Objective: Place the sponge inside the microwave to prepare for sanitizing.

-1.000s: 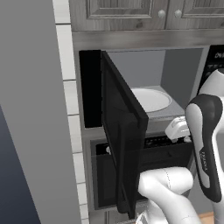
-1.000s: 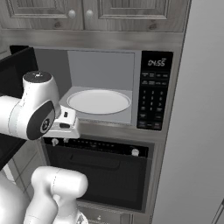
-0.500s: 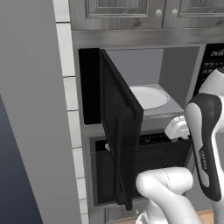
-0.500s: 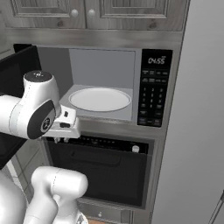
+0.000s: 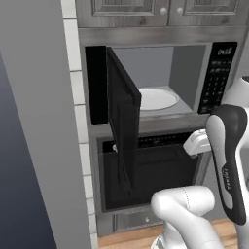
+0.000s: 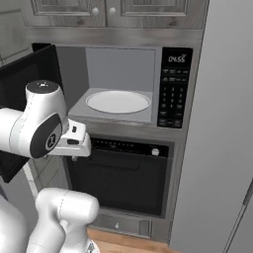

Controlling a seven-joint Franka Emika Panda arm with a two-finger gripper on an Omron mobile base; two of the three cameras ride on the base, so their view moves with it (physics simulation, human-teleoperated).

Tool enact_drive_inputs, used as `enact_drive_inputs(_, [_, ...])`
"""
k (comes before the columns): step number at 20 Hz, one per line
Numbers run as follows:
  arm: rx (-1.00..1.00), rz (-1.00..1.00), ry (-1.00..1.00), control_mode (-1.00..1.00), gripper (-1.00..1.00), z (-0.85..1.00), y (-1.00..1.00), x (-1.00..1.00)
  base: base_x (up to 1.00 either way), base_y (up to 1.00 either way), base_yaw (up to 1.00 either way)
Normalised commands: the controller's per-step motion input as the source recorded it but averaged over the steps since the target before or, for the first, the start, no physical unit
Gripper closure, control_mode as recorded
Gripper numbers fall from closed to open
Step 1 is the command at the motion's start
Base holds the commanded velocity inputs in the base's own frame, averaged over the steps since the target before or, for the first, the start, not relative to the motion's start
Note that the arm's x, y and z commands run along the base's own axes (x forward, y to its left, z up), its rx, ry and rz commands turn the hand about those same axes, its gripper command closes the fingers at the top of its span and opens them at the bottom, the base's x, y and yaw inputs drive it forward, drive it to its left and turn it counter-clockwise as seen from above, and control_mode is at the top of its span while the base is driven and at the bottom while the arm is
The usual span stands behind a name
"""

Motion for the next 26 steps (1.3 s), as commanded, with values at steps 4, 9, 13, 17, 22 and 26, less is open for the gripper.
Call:
enact_drive_inputs(4, [0.00, 0.00, 0.00, 1.00, -1.00, 0.00, 0.00, 0.00, -0.42, -0.04, 0.03])
enact_drive_inputs(9, [0.00, 0.00, 0.00, 1.00, -1.00, 0.00, 0.00, 0.00, -0.42, -0.01, 0.09])
enact_drive_inputs(13, [0.00, 0.00, 0.00, 1.00, -1.00, 0.00, 0.00, 0.00, -0.32, 0.00, -0.05])
enact_drive_inputs(17, [0.00, 0.00, 0.00, 1.00, -1.00, 0.00, 0.00, 0.00, -0.04, 0.05, -0.81])
enact_drive_inputs(22, [0.00, 0.00, 0.00, 1.00, -1.00, 0.00, 0.00, 0.00, 0.00, 0.05, -1.00])
enact_drive_inputs(26, [0.00, 0.00, 0.00, 1.00, -1.00, 0.00, 0.00, 0.00, 0.00, 0.05, -1.00])
